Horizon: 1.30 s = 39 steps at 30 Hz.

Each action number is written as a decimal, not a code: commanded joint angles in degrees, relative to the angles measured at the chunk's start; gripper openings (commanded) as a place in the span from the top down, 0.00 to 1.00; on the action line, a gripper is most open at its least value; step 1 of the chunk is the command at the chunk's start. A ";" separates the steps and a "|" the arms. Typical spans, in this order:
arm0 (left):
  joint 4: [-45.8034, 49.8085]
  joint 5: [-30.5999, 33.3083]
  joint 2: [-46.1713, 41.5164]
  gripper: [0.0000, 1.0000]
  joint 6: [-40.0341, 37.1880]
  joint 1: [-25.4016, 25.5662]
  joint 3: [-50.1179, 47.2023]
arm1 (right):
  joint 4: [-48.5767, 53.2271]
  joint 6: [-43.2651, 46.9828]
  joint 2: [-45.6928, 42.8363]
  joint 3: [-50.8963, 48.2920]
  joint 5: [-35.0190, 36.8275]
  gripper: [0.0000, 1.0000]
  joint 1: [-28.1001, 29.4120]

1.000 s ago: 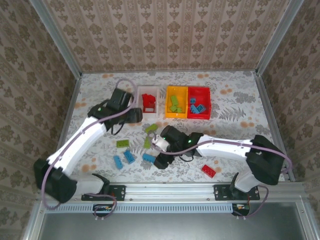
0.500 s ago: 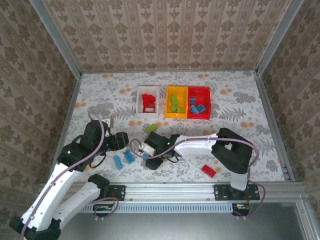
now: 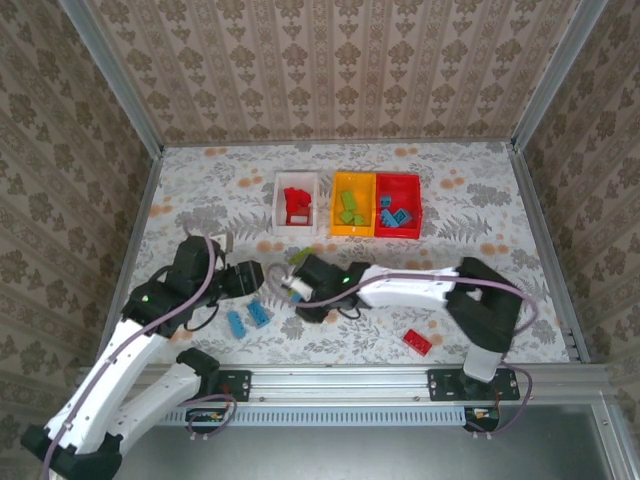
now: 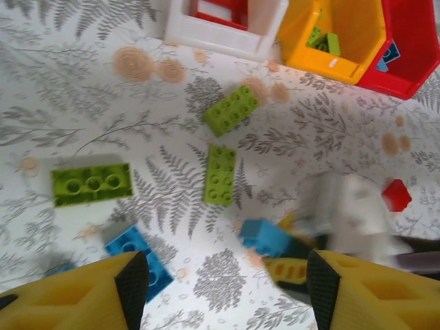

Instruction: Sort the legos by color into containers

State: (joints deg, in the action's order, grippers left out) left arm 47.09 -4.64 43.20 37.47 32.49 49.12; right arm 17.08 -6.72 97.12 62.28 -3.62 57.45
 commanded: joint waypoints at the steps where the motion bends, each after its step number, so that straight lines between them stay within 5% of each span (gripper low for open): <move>1: -10.20 -3.67 5.92 0.35 -1.68 2.05 3.39 | 2.01 -6.12 -11.33 -3.18 3.75 0.85 -8.14; 7: -19.82 -4.00 23.04 0.35 -4.60 7.33 13.36 | 4.30 -12.51 -16.48 -4.40 2.51 0.85 -28.26; 13: -24.56 -5.30 37.34 0.34 -7.73 10.42 25.07 | 10.39 -17.38 -3.38 7.74 3.02 0.85 -38.85; 21: -25.43 -7.05 47.13 0.34 -9.55 11.32 33.06 | 17.15 -21.04 13.00 23.43 4.32 0.81 -43.97; 25: -23.82 -6.34 48.12 0.34 -9.96 11.37 33.00 | 19.15 -20.47 17.73 28.90 3.80 0.67 -44.41; 32: -20.69 -3.45 44.90 0.33 -9.17 10.29 28.74 | 19.27 -19.67 16.02 30.28 4.14 0.44 -43.69; 39: -13.51 1.70 39.16 0.33 -8.12 8.27 23.28 | 19.07 -19.17 7.01 27.51 7.11 0.42 -40.93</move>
State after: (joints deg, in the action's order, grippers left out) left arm 28.58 -6.44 86.37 29.10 41.87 74.37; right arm 35.07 -26.59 111.55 90.85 0.64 15.00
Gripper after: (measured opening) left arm 0.668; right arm 0.581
